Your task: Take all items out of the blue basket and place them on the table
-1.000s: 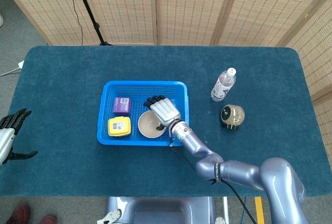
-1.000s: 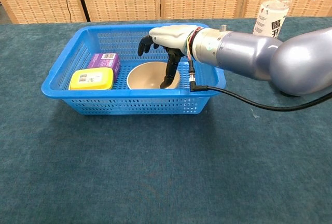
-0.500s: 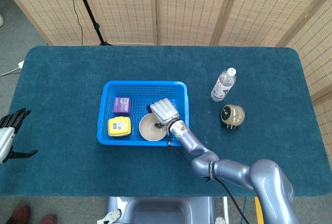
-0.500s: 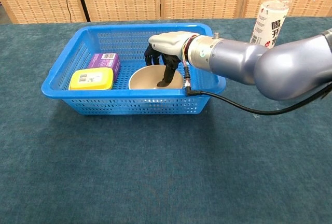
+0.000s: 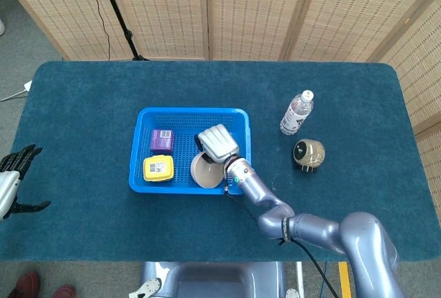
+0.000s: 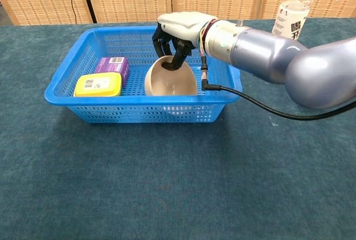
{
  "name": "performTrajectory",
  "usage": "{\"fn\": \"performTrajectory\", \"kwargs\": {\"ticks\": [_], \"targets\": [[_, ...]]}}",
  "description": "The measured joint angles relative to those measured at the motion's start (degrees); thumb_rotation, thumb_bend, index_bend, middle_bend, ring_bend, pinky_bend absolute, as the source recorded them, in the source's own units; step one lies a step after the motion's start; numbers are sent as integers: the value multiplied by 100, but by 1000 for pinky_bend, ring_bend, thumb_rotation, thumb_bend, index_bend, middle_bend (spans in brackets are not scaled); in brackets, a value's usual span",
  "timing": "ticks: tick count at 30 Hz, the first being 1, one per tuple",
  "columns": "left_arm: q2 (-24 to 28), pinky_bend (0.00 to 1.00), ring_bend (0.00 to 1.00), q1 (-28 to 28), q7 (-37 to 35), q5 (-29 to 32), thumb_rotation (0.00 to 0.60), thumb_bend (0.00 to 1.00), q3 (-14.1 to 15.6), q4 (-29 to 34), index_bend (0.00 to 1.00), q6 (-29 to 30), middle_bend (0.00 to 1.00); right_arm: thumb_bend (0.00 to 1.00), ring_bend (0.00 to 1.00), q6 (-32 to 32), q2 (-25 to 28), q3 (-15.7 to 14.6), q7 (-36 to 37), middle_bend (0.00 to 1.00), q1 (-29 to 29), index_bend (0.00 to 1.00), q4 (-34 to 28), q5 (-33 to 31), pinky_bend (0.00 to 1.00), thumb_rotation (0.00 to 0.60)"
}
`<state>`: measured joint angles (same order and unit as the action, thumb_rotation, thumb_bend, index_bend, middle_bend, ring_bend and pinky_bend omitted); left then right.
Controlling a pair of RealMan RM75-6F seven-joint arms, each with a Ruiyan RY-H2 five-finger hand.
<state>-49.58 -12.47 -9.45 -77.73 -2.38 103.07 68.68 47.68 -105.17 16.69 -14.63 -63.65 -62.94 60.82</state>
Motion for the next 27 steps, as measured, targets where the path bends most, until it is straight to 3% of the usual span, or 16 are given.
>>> {"fn": "performTrajectory", "kwargs": {"ticks": [8,19,27], "targets": [[13,0,0,18,-33,-142,600,58,41,4,0,36,0,432,645,472,765,251,99,620,279,599,-1112,142,584,600],[20,0,0,19,-3,-326,600,58,92,62,0,78,0,433,645,1047,2668,758,293,622,993,602,-2887,181,584,600],[11,0,0,31,47,-403,600,58,128,92,0,108,0,434,645,1211,3959,723,559,623,1750,603,-3543,459,585,600]]}}
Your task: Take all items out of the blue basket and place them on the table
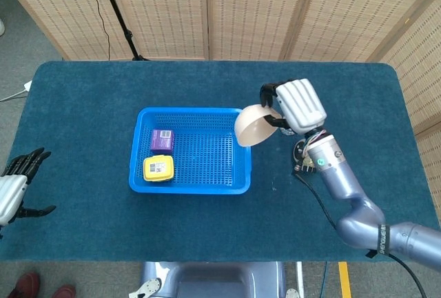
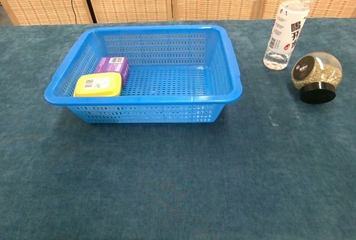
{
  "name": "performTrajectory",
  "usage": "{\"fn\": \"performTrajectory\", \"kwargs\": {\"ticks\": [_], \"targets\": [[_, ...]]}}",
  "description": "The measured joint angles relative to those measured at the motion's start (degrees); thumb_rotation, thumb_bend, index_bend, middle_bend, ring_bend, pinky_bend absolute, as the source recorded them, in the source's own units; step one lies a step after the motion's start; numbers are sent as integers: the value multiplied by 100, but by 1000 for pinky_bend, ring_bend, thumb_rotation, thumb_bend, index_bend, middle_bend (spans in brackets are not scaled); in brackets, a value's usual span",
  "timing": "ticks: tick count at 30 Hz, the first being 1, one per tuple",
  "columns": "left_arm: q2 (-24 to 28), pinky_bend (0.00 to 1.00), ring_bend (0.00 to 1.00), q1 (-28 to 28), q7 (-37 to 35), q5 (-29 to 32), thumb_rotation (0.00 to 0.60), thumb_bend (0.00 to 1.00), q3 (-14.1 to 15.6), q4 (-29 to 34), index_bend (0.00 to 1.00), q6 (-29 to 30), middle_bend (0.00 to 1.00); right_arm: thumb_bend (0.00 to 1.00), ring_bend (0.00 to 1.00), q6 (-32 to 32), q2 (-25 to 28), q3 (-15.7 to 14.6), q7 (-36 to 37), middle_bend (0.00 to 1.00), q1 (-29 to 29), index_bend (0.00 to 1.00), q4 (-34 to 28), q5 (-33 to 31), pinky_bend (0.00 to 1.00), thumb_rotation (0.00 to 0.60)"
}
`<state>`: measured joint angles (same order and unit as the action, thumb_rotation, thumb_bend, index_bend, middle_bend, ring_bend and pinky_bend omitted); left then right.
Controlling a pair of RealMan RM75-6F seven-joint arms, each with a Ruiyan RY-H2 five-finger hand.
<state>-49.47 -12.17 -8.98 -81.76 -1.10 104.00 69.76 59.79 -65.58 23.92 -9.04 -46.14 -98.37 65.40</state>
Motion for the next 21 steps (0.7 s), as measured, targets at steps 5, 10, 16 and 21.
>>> {"fn": "performTrajectory", "kwargs": {"ticks": [5,10,16,21], "targets": [[-9,0,0,34,39,-52,600,57,29,33,0,61,0,433,645,-72,461,-513,242,623,440,604,-96,481,584,600],[-24,0,0,39,64,-33,600,58,32,28,0,64,0,434,644,-185,477,-1094,494,623,732,604,136,1006,584,600],[-56,0,0,24,102,9,600,58,23,14,0,41,0,234,433,-192,18,-1441,823,413,901,369,753,1333,451,600],[-81,0,0,17,156,12,600,57,24,15,0,39,0,0,3,-267,-246,-1633,1214,0,917,5,1134,1595,112,600]]}}
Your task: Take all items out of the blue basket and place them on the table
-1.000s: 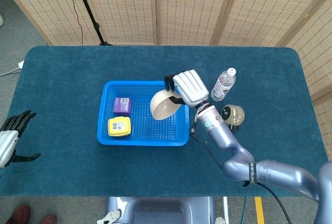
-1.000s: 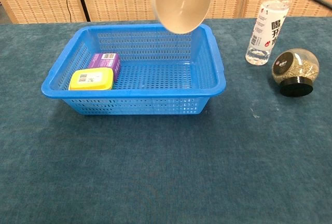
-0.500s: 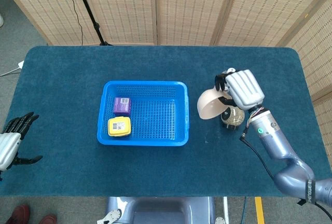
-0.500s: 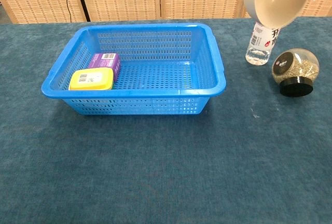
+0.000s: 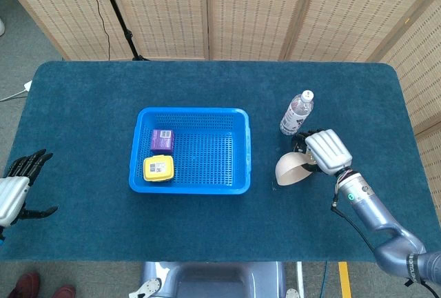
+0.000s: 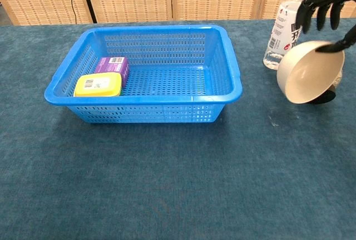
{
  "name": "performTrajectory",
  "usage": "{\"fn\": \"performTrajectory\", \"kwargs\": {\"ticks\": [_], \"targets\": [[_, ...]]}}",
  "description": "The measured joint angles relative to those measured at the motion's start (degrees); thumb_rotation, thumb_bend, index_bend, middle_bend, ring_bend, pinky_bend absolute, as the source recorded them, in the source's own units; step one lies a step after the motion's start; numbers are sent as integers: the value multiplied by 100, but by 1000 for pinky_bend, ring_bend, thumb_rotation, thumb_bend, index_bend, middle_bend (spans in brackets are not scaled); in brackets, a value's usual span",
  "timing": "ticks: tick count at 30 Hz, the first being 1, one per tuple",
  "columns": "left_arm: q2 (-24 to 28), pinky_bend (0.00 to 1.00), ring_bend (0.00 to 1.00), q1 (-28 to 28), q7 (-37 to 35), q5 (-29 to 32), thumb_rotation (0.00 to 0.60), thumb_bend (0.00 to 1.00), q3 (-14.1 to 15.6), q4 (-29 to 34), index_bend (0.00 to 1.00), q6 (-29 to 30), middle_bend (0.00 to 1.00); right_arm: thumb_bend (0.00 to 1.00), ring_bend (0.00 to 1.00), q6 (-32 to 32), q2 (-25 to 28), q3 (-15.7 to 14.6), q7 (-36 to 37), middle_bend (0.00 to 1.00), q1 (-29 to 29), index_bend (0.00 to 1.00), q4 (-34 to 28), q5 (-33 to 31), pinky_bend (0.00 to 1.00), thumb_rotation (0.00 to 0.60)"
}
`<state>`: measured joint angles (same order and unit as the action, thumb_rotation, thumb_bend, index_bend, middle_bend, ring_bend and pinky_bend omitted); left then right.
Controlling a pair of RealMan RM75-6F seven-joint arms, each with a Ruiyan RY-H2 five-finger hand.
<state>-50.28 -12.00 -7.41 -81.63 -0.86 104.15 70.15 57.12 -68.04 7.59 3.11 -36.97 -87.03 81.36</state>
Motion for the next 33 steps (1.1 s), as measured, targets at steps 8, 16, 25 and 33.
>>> {"fn": "performTrajectory", "kwargs": {"ticks": [8,16,25,33], "targets": [[-42,0,0,-75,-114,-199,600,57,-17,-4,0,-12,0,0,0,15,233,-86,643,0,41,0,-32,260,66,600],[133,0,0,-661,-514,-790,600,57,-238,199,0,-328,0,0,0,1215,796,-231,840,0,670,0,-374,746,65,600],[245,0,0,-1811,-358,-619,600,58,-685,582,0,-1667,0,0,0,2469,933,-762,1421,0,1585,0,-28,1479,64,600],[-169,0,0,-2655,785,776,600,58,-978,635,0,-2589,0,0,0,2900,547,-975,1595,0,1948,0,730,1745,64,600]]}}
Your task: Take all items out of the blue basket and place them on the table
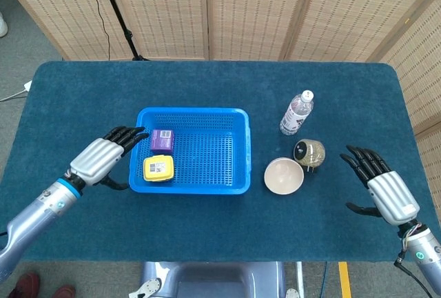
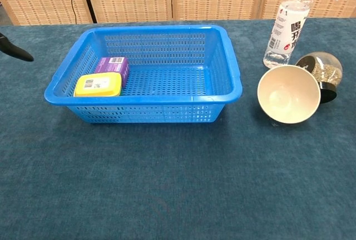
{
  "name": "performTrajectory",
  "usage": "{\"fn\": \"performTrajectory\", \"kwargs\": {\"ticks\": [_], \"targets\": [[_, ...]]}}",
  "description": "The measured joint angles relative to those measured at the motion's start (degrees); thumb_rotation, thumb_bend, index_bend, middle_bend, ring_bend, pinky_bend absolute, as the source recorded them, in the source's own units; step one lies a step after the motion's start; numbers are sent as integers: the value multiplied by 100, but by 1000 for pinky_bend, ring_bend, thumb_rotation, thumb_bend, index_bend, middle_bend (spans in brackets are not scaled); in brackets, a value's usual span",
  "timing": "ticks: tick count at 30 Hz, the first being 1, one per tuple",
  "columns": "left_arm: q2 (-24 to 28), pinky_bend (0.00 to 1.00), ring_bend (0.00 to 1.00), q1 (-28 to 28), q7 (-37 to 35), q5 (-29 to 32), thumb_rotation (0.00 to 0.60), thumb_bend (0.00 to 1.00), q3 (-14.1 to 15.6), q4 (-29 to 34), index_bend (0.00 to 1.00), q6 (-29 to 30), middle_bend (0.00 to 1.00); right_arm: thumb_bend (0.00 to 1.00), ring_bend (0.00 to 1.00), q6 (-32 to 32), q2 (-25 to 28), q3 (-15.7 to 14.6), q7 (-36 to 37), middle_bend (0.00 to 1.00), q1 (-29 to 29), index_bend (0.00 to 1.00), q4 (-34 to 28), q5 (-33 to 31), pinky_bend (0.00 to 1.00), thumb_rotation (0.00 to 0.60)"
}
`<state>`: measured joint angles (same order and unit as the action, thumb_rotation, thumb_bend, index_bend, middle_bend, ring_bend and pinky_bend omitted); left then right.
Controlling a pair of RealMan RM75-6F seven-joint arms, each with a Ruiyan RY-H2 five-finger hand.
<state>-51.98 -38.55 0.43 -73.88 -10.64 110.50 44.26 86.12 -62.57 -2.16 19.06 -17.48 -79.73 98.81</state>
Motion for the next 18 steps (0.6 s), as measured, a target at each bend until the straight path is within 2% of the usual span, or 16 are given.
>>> {"fn": "performTrajectory", "kwargs": {"ticks": [8,18], "targets": [[-681,0,0,-760,1500,1598,600,58,9,-254,0,-250,0,0,0,385,-358,68,103,0,263,0,515,-94,64,600],[-1674,0,0,-1507,2617,3246,600,58,316,-751,0,-60,0,0,0,565,-505,205,202,0,384,0,764,-223,64,600]]}}
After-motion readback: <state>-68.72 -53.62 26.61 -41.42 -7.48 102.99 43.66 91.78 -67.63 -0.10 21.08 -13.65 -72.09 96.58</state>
